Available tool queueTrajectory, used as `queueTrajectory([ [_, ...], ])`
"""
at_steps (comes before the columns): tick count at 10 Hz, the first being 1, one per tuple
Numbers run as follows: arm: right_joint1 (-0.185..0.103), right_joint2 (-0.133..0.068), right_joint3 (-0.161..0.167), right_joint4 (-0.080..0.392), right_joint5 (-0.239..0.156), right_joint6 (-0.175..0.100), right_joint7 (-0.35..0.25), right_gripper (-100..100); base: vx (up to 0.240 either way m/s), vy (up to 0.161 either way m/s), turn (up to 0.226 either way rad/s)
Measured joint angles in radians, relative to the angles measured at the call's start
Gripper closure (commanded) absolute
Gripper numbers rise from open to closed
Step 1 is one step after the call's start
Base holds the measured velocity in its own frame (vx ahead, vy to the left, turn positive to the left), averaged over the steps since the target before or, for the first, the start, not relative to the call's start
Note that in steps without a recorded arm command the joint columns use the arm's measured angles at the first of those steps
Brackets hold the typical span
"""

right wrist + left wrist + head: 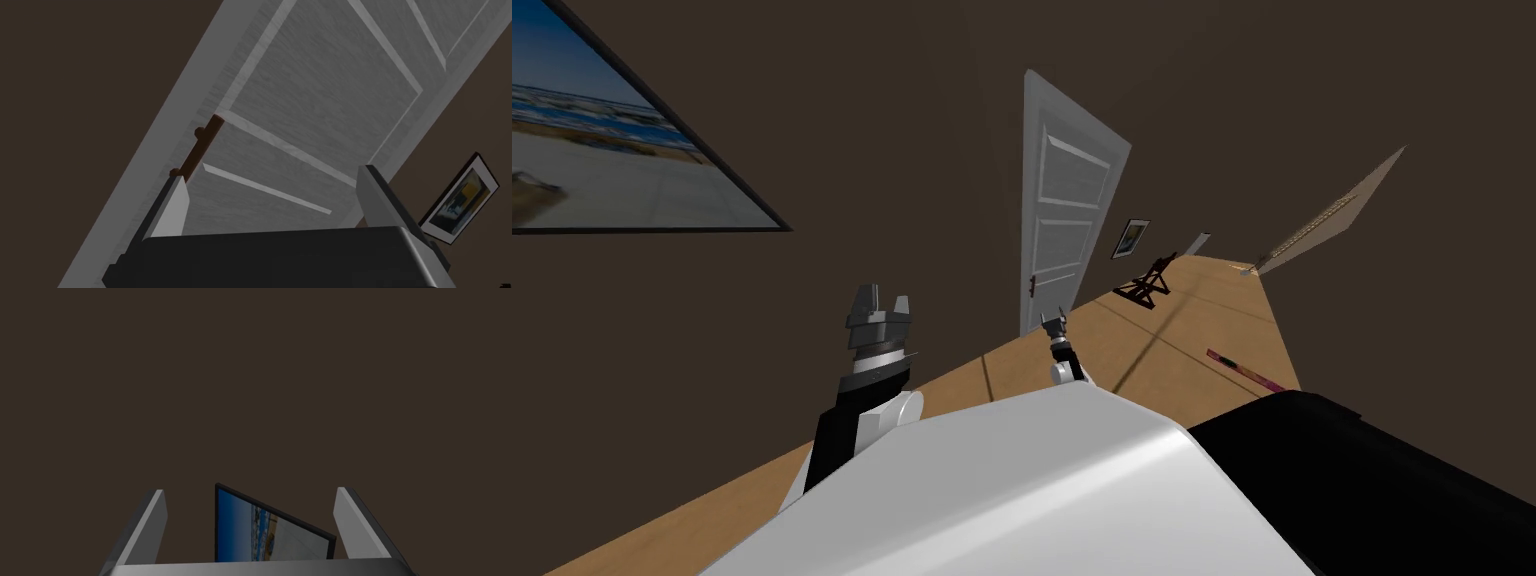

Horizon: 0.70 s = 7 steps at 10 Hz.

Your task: Pull the door open

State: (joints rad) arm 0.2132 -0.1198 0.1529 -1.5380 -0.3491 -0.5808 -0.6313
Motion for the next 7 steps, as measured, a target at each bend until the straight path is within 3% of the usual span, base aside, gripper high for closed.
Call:
queueTrajectory([
  [7, -0.056, -0.019, 0.018, 0.150, -0.053, -0.042, -0.134, -100, 0.067, -0.086, 0.138],
])
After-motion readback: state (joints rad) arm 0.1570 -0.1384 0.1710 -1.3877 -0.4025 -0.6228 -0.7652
